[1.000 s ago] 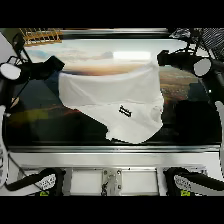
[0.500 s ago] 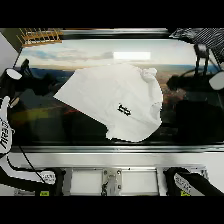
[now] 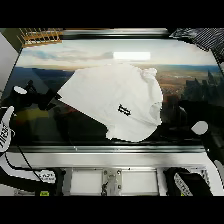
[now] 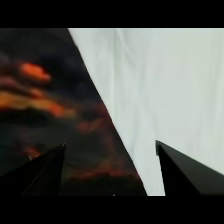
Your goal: Fold the clothes and pants, and hang the long-sleeved shirts on hangers.
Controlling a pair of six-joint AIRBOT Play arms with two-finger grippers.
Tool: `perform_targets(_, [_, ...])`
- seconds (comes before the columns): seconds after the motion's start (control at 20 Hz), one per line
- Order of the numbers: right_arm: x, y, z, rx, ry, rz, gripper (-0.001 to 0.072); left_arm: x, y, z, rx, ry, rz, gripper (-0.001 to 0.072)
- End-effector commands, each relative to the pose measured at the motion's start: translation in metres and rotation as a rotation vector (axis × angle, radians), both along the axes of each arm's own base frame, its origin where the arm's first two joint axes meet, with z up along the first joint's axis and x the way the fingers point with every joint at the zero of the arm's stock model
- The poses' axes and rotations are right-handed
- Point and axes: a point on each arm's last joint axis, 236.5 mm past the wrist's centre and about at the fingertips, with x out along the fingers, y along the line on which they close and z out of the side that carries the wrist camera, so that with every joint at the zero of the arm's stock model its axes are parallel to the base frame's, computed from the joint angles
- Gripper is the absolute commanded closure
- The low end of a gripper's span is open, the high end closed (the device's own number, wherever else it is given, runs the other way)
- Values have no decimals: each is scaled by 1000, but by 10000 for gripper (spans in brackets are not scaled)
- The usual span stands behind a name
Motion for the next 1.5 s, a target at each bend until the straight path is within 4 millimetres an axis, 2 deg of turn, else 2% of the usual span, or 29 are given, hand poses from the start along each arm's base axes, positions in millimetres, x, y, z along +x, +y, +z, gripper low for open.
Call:
perform_targets(0.0, [-12,11,-21,64,29,-79,285,20,15,2,32,-77,82,100])
perform_targets(0.1, [-8,9,-23,60,22,-88,285,25,20,0,46,-94,100,100])
perform_targets(0.3, [-10,9,-31,59,55,-93,285,27,15,-19,0,-67,130,100])
perform_targets(0.7, [-4,4,-52,44,98,-128,285,56,3,-17,57,-164,149,101])
perform_targets(0.9, [12,1,-60,39,68,-176,286,60,1,-16,58,-176,165,108])
perform_targets(1.0, [22,6,-66,36,42,-185,286,58,0,-17,57,-168,153,635])
perform_targets(1.05, [27,12,-70,44,35,-195,286,57,-1,-17,55,-164,148,703])
perform_targets(1.1, [30,17,-74,49,30,-194,286,55,-4,-17,47,-155,142,703])
perform_targets(1.15, [34,23,-77,51,17,-171,328,51,-7,-17,38,-142,128,703])
perform_targets(1.25, [43,28,-76,41,-10,-121,613,45,-5,-8,38,-143,89,703])
perform_targets(1.3, [54,26,-70,32,-41,-99,701,41,-4,2,38,-150,64,703])
perform_targets(1.45, [100,15,-30,-54,-181,2,700,10,-7,31,65,-184,-22,704])
